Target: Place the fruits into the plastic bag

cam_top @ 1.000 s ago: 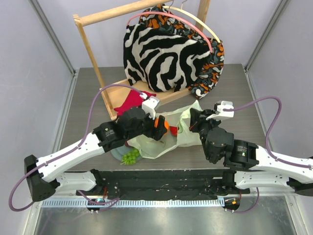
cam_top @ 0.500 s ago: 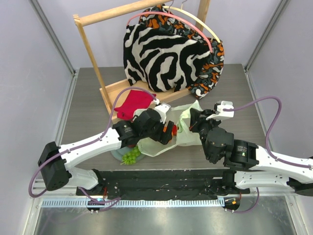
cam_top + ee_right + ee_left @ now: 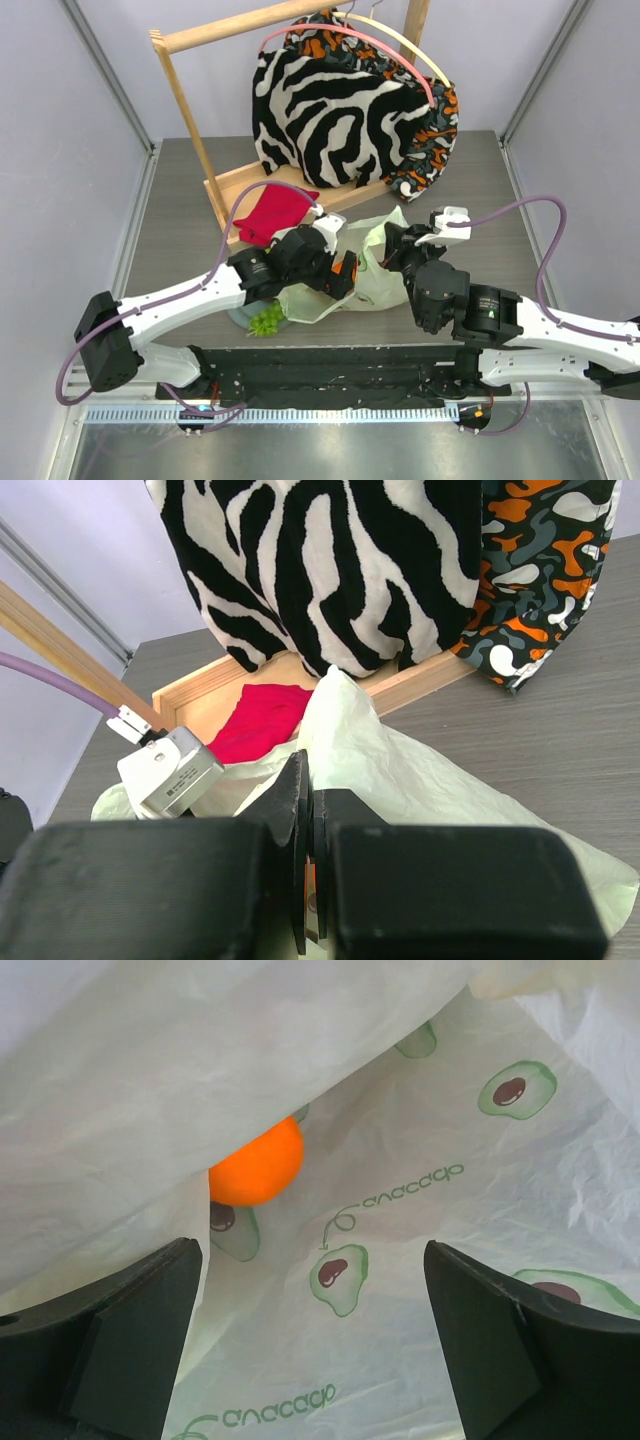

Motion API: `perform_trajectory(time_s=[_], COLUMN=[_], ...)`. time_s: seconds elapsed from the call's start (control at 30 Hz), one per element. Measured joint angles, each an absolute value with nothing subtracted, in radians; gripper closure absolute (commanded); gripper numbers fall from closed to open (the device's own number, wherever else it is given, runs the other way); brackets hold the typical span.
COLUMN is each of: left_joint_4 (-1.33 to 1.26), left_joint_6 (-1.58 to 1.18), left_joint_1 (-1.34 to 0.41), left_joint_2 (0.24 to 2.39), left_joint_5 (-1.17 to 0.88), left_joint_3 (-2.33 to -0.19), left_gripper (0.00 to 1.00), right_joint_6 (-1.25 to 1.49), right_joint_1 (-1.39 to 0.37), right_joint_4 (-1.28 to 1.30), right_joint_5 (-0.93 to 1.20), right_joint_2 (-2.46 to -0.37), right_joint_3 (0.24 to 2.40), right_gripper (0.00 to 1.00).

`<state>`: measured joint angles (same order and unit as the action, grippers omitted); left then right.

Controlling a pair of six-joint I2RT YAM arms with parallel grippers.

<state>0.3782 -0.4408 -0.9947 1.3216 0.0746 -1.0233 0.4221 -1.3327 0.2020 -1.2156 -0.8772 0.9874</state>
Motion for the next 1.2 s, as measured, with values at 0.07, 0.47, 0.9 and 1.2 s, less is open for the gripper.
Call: perform_trajectory(time_s=[0.07,0.47,0.9,1.2], left_joint_4=[0.371,0.34,0.493,0.519], left_joint_6=[-0.441,-0.427,-0.4,-0.574], left_joint_1=[-0.995,-0.982,-0.669,-0.255], left_joint_2=[1.317,1.158,0.912,0.911], left_joint_5=[0.074,-0.049,-0.007,0.043], left_joint_3=[-1.022,-1.031,-1.136,-0.902], left_gripper=[0.02,0.0,0.0,0.0], right_joint_6=[0.422,0.423,0.424,0.423], right_joint_1=[-1.333,-1.333,-1.333,-1.333], right_joint_4=[0.203,0.204,0.208,0.211], right_joint_5=[-1.216,-1.216,-1.217,-1.216], right_joint_2=[-0.877,-0.877,-0.864,-0.858], right_joint_3=[0.987,0.987,0.987,0.987], right_gripper=[0.99,0.99,0.99,0.99])
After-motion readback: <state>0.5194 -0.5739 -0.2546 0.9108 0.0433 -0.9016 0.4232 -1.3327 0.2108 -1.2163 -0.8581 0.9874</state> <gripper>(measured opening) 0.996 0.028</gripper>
